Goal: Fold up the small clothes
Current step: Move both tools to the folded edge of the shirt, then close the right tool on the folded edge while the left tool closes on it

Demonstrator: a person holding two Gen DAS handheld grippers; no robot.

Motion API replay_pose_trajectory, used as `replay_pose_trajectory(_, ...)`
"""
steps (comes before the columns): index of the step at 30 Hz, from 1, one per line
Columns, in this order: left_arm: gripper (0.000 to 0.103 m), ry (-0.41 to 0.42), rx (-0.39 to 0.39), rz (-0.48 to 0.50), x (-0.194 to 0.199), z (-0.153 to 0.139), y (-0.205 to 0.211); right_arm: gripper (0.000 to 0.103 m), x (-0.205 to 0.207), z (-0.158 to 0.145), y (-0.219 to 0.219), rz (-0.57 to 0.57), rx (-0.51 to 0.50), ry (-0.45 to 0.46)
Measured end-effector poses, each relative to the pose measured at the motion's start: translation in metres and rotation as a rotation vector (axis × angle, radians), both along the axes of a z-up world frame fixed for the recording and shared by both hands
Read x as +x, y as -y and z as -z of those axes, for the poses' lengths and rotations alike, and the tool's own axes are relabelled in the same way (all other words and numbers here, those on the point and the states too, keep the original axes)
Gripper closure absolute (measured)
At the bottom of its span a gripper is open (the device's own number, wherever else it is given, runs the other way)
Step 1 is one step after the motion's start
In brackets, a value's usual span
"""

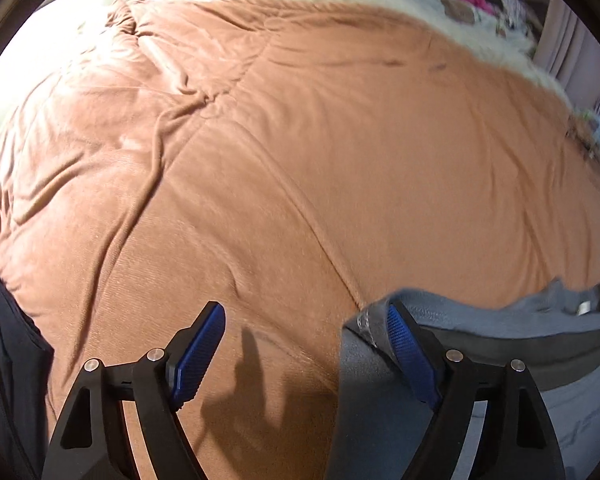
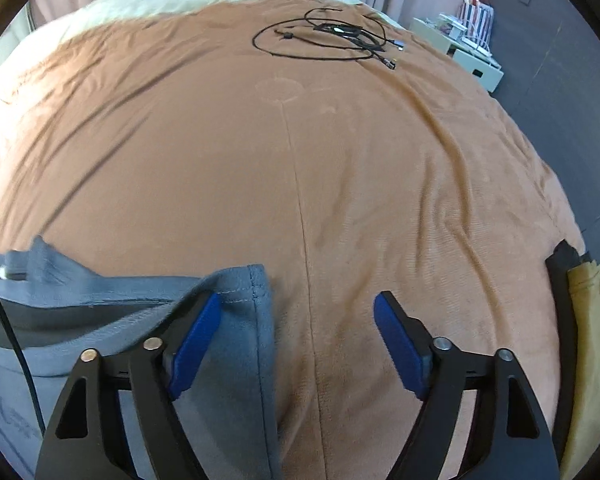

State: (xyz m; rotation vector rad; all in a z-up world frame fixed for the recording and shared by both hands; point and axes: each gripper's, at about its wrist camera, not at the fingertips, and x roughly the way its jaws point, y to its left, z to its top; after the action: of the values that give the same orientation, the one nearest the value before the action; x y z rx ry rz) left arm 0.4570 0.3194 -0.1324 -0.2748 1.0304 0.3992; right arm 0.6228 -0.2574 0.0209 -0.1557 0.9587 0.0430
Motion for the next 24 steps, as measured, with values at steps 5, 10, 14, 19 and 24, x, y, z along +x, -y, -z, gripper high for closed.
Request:
replay_pose_trajectory(5, 0.024, 0.052, -0.048, 0.027, -0.013, -0.014, -0.010, 0.047, -0.011, -0.004, 0.013, -0.053, 0.092, 0.014)
replay_pose_trajectory(10, 0.025, 0.076, -0.066, 0.057, -0.028, -0.024, -0.011, 0.051, -0.015, 0.000, 0.028, -0.108, 0.187, -0.008)
replay_pose_trajectory(14, 0.025, 0.089, -0.102, 0.074, -0.037, -0.028, -0.012, 0.051, -0.012, 0.007, 0.031, -0.146, 0.207, -0.026)
replay_pose_trajectory(19, 0.025, 0.122, -0.227, 0.117, -0.036, -0.024, -0.006, 0.051, 0.003, 0.015, 0.026, -0.138, 0.209, -0.052)
replay_pose_trajectory(24, 0.025, 0.120, -0.207, 0.157, -0.030, -0.026, 0.010, 0.085, 0.011, 0.018, 0.022, -0.130, 0.280, -0.060)
